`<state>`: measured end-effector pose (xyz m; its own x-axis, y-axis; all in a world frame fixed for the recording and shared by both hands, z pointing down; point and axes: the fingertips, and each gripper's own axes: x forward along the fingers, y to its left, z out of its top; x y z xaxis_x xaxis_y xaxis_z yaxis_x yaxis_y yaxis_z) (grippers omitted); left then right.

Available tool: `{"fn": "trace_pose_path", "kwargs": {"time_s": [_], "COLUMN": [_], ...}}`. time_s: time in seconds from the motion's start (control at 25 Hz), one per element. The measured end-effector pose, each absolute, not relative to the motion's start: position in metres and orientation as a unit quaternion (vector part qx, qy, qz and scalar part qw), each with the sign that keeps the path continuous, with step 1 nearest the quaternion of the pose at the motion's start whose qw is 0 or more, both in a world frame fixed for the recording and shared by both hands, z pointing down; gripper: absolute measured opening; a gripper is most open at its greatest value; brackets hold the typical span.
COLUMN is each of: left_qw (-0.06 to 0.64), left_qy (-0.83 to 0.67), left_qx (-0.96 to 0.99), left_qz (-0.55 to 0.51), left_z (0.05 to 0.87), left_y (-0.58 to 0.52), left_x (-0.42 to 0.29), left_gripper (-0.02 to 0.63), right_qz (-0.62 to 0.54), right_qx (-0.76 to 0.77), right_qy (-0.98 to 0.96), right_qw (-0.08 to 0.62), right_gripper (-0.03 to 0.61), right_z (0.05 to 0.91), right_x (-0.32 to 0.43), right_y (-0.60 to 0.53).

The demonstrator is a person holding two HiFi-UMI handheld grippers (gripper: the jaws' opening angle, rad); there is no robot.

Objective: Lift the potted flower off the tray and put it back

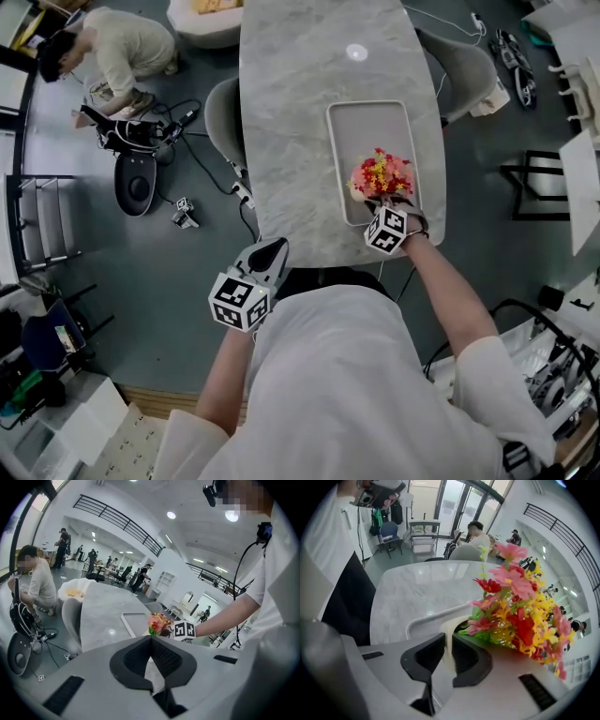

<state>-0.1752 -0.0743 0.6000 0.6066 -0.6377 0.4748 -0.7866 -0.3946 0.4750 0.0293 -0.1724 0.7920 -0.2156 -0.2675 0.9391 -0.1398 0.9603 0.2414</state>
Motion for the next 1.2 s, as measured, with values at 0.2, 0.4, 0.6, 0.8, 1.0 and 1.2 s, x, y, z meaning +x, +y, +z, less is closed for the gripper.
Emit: {"fn": "trace_pose_path", "kwargs": {"time_s": [0.2,0.4,0.6,0.8,1.0,1.2], "left_qw": [0.34,0.333,0.325,0.311,0.3,0.291], "left_qy": [-0.415,-0.395,-0.367,-0.345,-0.328,-0.314], "left_qx": [0.837,0.85,0.865,0.878,0.888,0.896], "left_qz": [0.107,0.107,0.11,0.115,0.119,0.121], "left_z": [0.6,0.599,0.598,0.592,0.586,0.577], "left_y": [-0.08,-0.089,-0.097,-0.104,-0.107,-0.106], "left_x": [-0.172,-0.163,-0.15,-0.13,-0.104,-0.071], "left_gripper": [0.006,0.006,0.006,0.006,0.005,0.005], "right_qz": [-0.066,-0.068,-0.062,-0.051,-0.04,-0.026], "right_qx": [0.143,0.14,0.143,0.156,0.174,0.193], "right_qy": [-0.782,-0.79,-0.791,-0.789,-0.788,-0.783], "right_qw": [0.603,0.594,0.592,0.592,0.589,0.591], "right_gripper": [0.055,0.055,0.055,0.055,0.056,0.057], "right_z": [0.777,0.757,0.739,0.721,0.703,0.686], "right_x": [0.018,0.006,0.007,0.028,0.056,0.1], "right_y": [-0.169,-0.166,-0.158,-0.147,-0.145,-0.139]}}
